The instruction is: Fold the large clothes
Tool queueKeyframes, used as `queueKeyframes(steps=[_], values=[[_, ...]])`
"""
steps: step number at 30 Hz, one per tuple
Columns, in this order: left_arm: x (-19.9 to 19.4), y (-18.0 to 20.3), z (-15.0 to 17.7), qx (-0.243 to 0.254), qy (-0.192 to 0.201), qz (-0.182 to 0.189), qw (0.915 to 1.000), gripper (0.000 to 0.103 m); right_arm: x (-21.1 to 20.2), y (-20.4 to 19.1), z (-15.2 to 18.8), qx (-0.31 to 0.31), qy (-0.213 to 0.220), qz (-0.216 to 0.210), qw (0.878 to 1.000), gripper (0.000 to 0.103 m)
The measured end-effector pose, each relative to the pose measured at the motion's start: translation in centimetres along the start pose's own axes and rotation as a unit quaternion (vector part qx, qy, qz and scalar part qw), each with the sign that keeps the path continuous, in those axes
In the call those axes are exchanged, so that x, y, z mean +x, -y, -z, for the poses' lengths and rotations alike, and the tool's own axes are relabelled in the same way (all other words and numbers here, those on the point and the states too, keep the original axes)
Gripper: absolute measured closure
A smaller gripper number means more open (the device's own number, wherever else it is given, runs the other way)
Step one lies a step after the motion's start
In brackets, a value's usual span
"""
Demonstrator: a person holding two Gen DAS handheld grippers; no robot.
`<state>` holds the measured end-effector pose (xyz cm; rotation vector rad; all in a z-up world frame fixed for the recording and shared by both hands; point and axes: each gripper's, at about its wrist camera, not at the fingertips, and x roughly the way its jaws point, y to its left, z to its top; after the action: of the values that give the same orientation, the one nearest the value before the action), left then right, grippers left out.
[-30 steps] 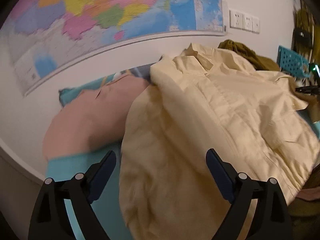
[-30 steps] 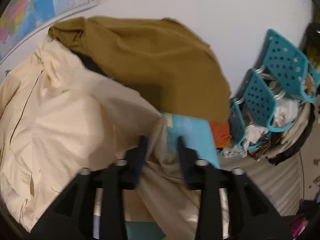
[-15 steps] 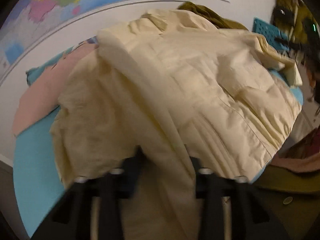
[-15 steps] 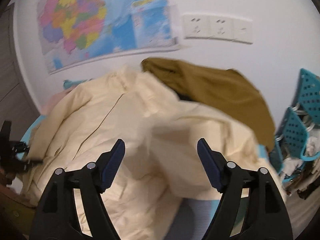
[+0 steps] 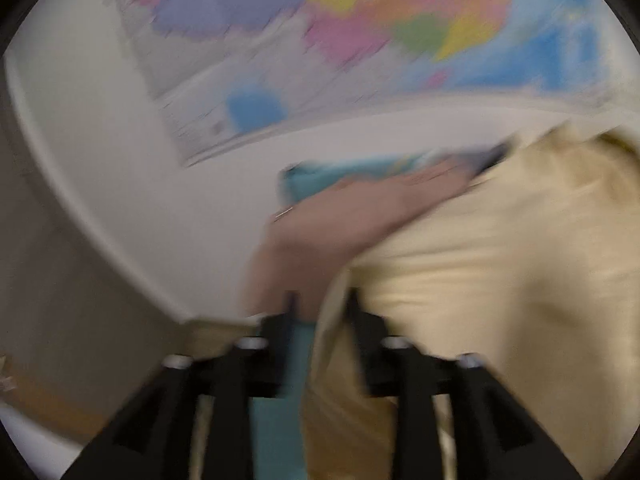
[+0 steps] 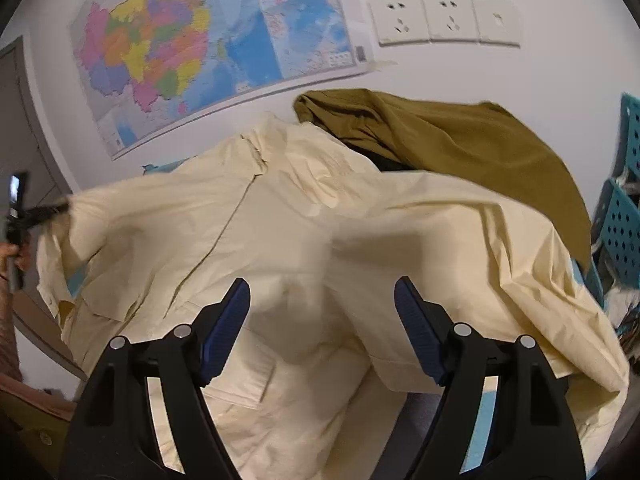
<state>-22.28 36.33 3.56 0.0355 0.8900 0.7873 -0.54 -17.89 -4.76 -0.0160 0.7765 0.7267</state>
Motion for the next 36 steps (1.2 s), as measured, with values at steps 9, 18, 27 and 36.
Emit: queueKeyframes(steps=[9,18,27,36], values=[[0.0,-0.3,2.5,-0.121,0.026,0.190,0.9739,0.029,-5.5,4.9,0.6,0.035,0.047,0.064,0.996,0.020],[-7.0,10.0,1.7,0.004,0.108,0.280,0.9540,0.020,-5.0,16.2,3.3,0.145,-0.026,0.090,0.985,0.010],[-7.1,21.1,1.0,0.103,0.088,0.349,0.9272,0.020,-7.6,17.6,2.9,0.144,-0.006,0.015,0.989,0.066],[-8.1,25.1,-0.4,0.138,0.088,0.415,0.8952,0.020,-11.9,7.5,-7.3,0.002,-0.033,-0.045,0.998,0.078]])
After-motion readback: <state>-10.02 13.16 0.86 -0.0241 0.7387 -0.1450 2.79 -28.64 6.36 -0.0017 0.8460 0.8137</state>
